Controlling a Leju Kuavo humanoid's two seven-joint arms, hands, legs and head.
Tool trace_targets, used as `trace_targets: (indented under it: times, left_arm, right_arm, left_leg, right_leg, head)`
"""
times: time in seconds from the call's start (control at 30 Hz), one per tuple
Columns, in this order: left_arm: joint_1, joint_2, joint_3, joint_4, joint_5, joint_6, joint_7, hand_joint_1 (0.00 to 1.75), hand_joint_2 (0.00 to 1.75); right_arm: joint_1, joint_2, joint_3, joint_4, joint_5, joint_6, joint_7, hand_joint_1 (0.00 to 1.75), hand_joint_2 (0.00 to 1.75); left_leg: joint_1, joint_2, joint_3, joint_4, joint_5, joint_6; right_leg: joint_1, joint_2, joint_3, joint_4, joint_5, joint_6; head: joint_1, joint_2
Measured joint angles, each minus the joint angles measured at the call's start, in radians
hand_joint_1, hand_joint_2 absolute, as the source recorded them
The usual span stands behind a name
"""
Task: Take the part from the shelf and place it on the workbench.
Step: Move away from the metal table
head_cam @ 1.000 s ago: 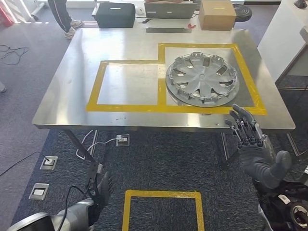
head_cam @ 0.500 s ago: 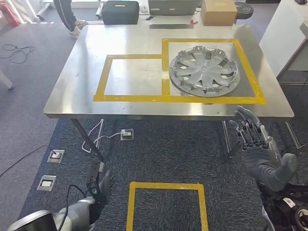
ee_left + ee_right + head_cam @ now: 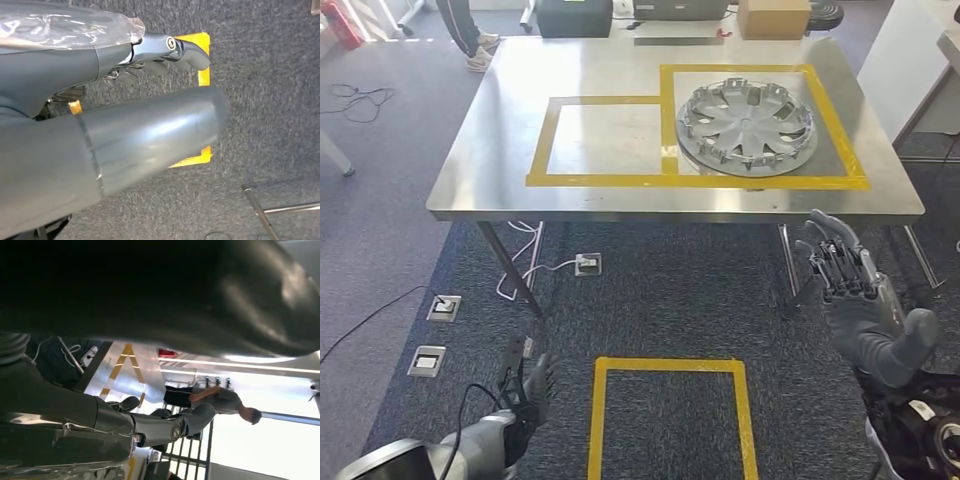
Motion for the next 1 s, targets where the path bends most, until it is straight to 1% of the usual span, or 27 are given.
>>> trace_targets:
  times: [0.03, 0.07, 0.1, 0.17, 0.2, 0.23, 0.27, 0.33, 0.37, 0.4, 0.43, 0.47, 0.5, 0.53, 0.57, 0.6, 0.67, 0.7, 0.73, 0.77, 0.8, 0.83, 0.87, 0.9, 0.93, 0.97, 1.0]
  left_arm:
    - [-0.001, 0.001, 0.0, 0.0, 0.003, 0.0, 0.0, 0.0, 0.0]
    - [-0.003, 0.002, 0.0, 0.0, 0.007, 0.0, 0.0, 0.0, 0.0]
    - [-0.004, 0.003, 0.0, 0.0, 0.011, 0.0, 0.0, 0.0, 0.0]
    - [-0.003, 0.006, 0.0, 0.0, 0.016, -0.001, -0.002, 0.0, 0.0]
    - [-0.001, 0.007, 0.0, 0.0, 0.017, -0.002, -0.002, 0.0, 0.0]
    - [0.001, 0.008, 0.0, 0.0, 0.018, -0.003, -0.003, 0.0, 0.0]
    - [0.003, 0.009, 0.0, 0.0, 0.019, -0.004, -0.003, 0.0, 0.0]
    - [0.005, 0.011, 0.0, 0.0, 0.021, -0.004, -0.005, 0.0, 0.0]
    - [0.005, 0.011, 0.0, 0.0, 0.021, -0.004, -0.005, 0.0, 0.0]
    - [0.005, 0.012, 0.0, 0.0, 0.022, -0.004, -0.006, 0.0, 0.0]
    - [0.005, 0.013, 0.0, 0.0, 0.023, -0.004, -0.007, 0.0, 0.0]
    - [0.005, 0.014, 0.0, 0.0, 0.023, -0.004, -0.008, 0.0, 0.0]
    - [0.006, 0.015, 0.0, 0.0, 0.023, -0.004, -0.009, 0.0, 0.0]
    - [0.007, 0.015, 0.0, 0.0, 0.024, -0.004, -0.01, 0.0, 0.0]
    - [0.007, 0.016, 0.0, 0.0, 0.024, -0.004, -0.01, 0.0, 0.0]
    - [0.007, 0.017, 0.0, 0.0, 0.024, -0.004, -0.011, 0.0, 0.0]
    - [0.008, 0.019, 0.0, 0.0, 0.024, -0.004, -0.012, 0.0, 0.0]
    - [0.009, 0.02, 0.0, 0.0, 0.024, -0.004, -0.012, 0.0, 0.0]
    - [0.01, 0.02, 0.0, 0.0, 0.024, -0.004, -0.013, 0.0, 0.0]
    - [0.011, 0.021, 0.0, 0.0, 0.025, -0.004, -0.013, 0.0, 0.0]
    - [0.011, 0.021, 0.0, 0.0, 0.025, -0.005, -0.014, 0.0, 0.0]
    - [0.011, 0.021, 0.0, 0.0, 0.026, -0.006, -0.015, 0.0, 0.0]
    - [0.01, 0.022, 0.0, 0.0, 0.026, -0.007, -0.016, 0.0, 0.0]
    - [0.008, 0.023, 0.0, 0.0, 0.027, -0.008, -0.018, 0.0, 0.0]
    - [0.007, 0.025, 0.0, 0.0, 0.028, -0.009, -0.019, 0.0, 0.0]
    - [0.006, 0.026, 0.0, 0.0, 0.028, -0.01, -0.02, 0.0, 0.0]
    - [0.008, 0.028, 0.0, 0.0, 0.029, -0.01, -0.02, 0.0, 0.0]
  right_arm:
    - [-0.003, 0.0, 0.001, 0.0, -0.002, 0.0, 0.001, 0.0, 0.0]
    - [-0.007, 0.0, 0.002, 0.001, -0.003, 0.001, 0.003, 0.0, 0.0]
    - [-0.011, 0.001, 0.002, 0.002, -0.005, 0.002, 0.004, 0.0, 0.0]
    - [-0.017, 0.001, 0.004, 0.004, -0.009, 0.003, 0.007, 0.0, 0.0]
    - [-0.019, 0.001, 0.005, 0.005, -0.012, 0.003, 0.008, 0.0, 0.0]
    - [-0.02, 0.001, 0.006, 0.007, -0.014, 0.003, 0.008, 0.0, 0.0]
    - [-0.022, 0.001, 0.008, 0.008, -0.015, 0.003, 0.009, 0.0, 0.0]
    - [-0.029, 0.001, 0.011, 0.011, -0.017, 0.005, 0.008, 0.0, 0.0]
    - [-0.035, 0.001, 0.012, 0.012, -0.018, 0.007, 0.006, 0.0, 0.0]
    - [-0.041, 0.001, 0.013, 0.013, -0.02, 0.009, 0.005, 0.0, 0.0]
    - [-0.045, 0.001, 0.014, 0.014, -0.02, 0.011, 0.003, 0.0, 0.0]
    - [-0.049, 0.001, 0.015, 0.015, -0.021, 0.013, 0.002, 0.0, 0.0]
    - [-0.051, 0.001, 0.016, 0.017, -0.022, 0.014, 0.0, 0.0, 0.0]
    - [-0.054, 0.002, 0.017, 0.019, -0.022, 0.015, 0.0, 0.0, 0.0]
    - [-0.057, 0.004, 0.018, 0.021, -0.022, 0.016, -0.001, 0.0, 0.0]
    - [-0.06, 0.005, 0.019, 0.023, -0.022, 0.017, -0.001, 0.0, 0.0]
    - [-0.065, 0.006, 0.02, 0.028, -0.022, 0.018, -0.002, 0.0, 0.0]
    - [-0.065, 0.007, 0.021, 0.031, -0.022, 0.018, -0.002, 0.0, 0.0]
    - [-0.065, 0.007, 0.023, 0.034, -0.022, 0.019, -0.003, 0.0, 0.0]
    - [-0.066, 0.007, 0.024, 0.039, -0.022, 0.019, -0.003, 0.0, 0.0]
    - [-0.067, 0.008, 0.025, 0.043, -0.022, 0.02, -0.003, 0.0, 0.0]
    - [-0.069, 0.008, 0.026, 0.047, -0.022, 0.02, -0.003, 0.0, 0.0]
    - [-0.071, 0.009, 0.026, 0.05, -0.021, 0.02, -0.004, 0.0, 0.0]
    - [-0.073, 0.01, 0.027, 0.052, -0.021, 0.02, -0.004, 0.0, 0.0]
    - [-0.074, 0.011, 0.027, 0.054, -0.021, 0.02, -0.005, 0.0, 0.0]
    - [-0.075, 0.011, 0.027, 0.056, -0.021, 0.021, -0.006, 0.0, 0.0]
    - [-0.075, 0.012, 0.027, 0.059, -0.02, 0.021, -0.006, 0.0, 0.0]
  left_leg:
    - [0.001, 0.001, -0.006, -0.002, 0.007, 0.008]
    - [0.002, 0.003, -0.014, -0.004, 0.016, 0.016]
    - [0.003, 0.005, -0.024, -0.006, 0.025, 0.023]
    - [0.001, 0.005, -0.045, -0.005, 0.042, 0.027]
    - [0.0, 0.005, -0.055, -0.005, 0.05, 0.027]
    - [-0.001, 0.004, -0.066, -0.004, 0.058, 0.026]
    - [-0.001, 0.004, -0.076, -0.004, 0.066, 0.024]
    - [-0.002, 0.003, -0.091, -0.002, 0.079, 0.019]
    - [-0.002, 0.003, -0.096, -0.001, 0.085, 0.014]
    - [-0.002, 0.003, -0.1, -0.002, 0.092, 0.008]
    - [-0.002, 0.003, -0.103, -0.003, 0.1, 0.003]
    - [-0.002, 0.003, -0.106, -0.005, 0.109, -0.004]
    - [-0.002, 0.002, -0.108, -0.007, 0.117, -0.01]
    - [-0.002, 0.001, -0.114, -0.004, 0.113, -0.015]
    - [-0.002, 0.001, -0.123, 0.011, 0.096, -0.02]
    - [-0.002, 0.001, -0.142, 0.053, 0.056, -0.023]
    - [0.0, 0.001, -0.192, 0.192, -0.045, -0.03]
    - [0.001, 0.001, -0.213, 0.265, -0.078, -0.033]
    - [0.002, 0.001, -0.219, 0.308, -0.082, -0.036]
    - [0.002, 0.001, -0.208, 0.317, -0.064, -0.037]
    - [0.003, 0.001, -0.179, 0.287, -0.034, -0.037]
    - [0.003, 0.001, -0.134, 0.229, -0.008, -0.035]
    - [0.002, 0.001, -0.081, 0.155, 0.005, -0.032]
    - [0.001, 0.001, -0.036, 0.085, 0.005, -0.027]
    - [-0.002, 0.0, -0.006, 0.035, -0.002, -0.022]
    - [-0.005, 0.0, 0.007, 0.007, -0.008, -0.016]
    - [-0.005, 0.0, 0.006, -0.004, -0.008, -0.009]
  right_leg:
    - [-0.002, 0.001, -0.009, 0.011, -0.011, 0.005]
    - [-0.003, 0.002, -0.023, 0.04, -0.041, 0.009]
    - [-0.005, 0.003, -0.041, 0.09, -0.085, 0.012]
    - [-0.006, 0.003, -0.081, 0.233, -0.177, 0.017]
    - [-0.006, 0.003, -0.089, 0.289, -0.199, 0.018]
    - [-0.007, 0.003, -0.083, 0.314, -0.199, 0.018]
    - [-0.007, 0.003, -0.059, 0.301, -0.181, 0.017]
    - [-0.006, 0.004, 0.035, 0.169, -0.128, 0.01]
    - [-0.004, 0.005, 0.087, 0.092, -0.117, 0.006]
    - [-0.002, 0.006, 0.125, 0.029, -0.114, 0.002]
    - [0.001, 0.008, 0.144, -0.004, -0.119, -0.001]
    - [0.005, 0.009, 0.152, -0.018, -0.121, -0.003]
    - [0.004, 0.008, 0.144, -0.025, -0.114, -0.008]
    - [0.002, 0.005, 0.139, -0.028, -0.105, -0.012]
    - [-0.001, 0.003, 0.131, -0.032, -0.095, -0.018]
    - [-0.003, 0.0, 0.12, -0.036, -0.083, -0.024]
    - [-0.002, -0.002, 0.095, -0.035, -0.062, -0.033]
    - [-0.001, -0.003, 0.08, -0.034, -0.052, -0.035]
    - [-0.001, -0.003, 0.066, -0.032, -0.043, -0.035]
    - [-0.001, -0.004, 0.053, -0.029, -0.034, -0.034]
    - [-0.001, -0.004, 0.04, -0.026, -0.027, -0.032]
    - [-0.001, -0.004, 0.029, -0.021, -0.021, -0.029]
    - [0.001, -0.004, 0.018, -0.015, -0.016, -0.026]
    - [0.003, -0.004, 0.01, -0.01, -0.011, -0.021]
    - [0.004, -0.004, 0.004, -0.005, -0.005, -0.016]
    - [0.004, -0.004, -0.002, -0.003, 0.001, -0.011]
    - [0.003, -0.004, -0.006, -0.002, 0.008, -0.005]
  head:
    - [0.0, 0.0]
    - [0.002, 0.0]
    - [0.005, 0.0]
    - [0.011, 0.0]
    - [0.012, 0.0]
    - [0.012, 0.0]
    - [0.012, 0.0]
    - [0.012, 0.0]
    - [0.012, 0.0]
    - [0.012, 0.0]
    - [0.012, 0.0]
    - [0.012, 0.0]
    - [0.012, 0.0]
    - [0.013, 0.0]
    - [0.012, 0.0]
    - [0.01, 0.0]
    - [0.003, 0.0]
    - [0.0, 0.0]
    - [-0.001, 0.0]
    - [-0.003, 0.0]
    - [-0.004, 0.0]
    - [-0.005, 0.0]
    - [-0.007, 0.0]
    - [-0.009, 0.0]
    - [-0.009, 0.0]
    - [-0.008, 0.0]
    - [-0.006, 0.0]
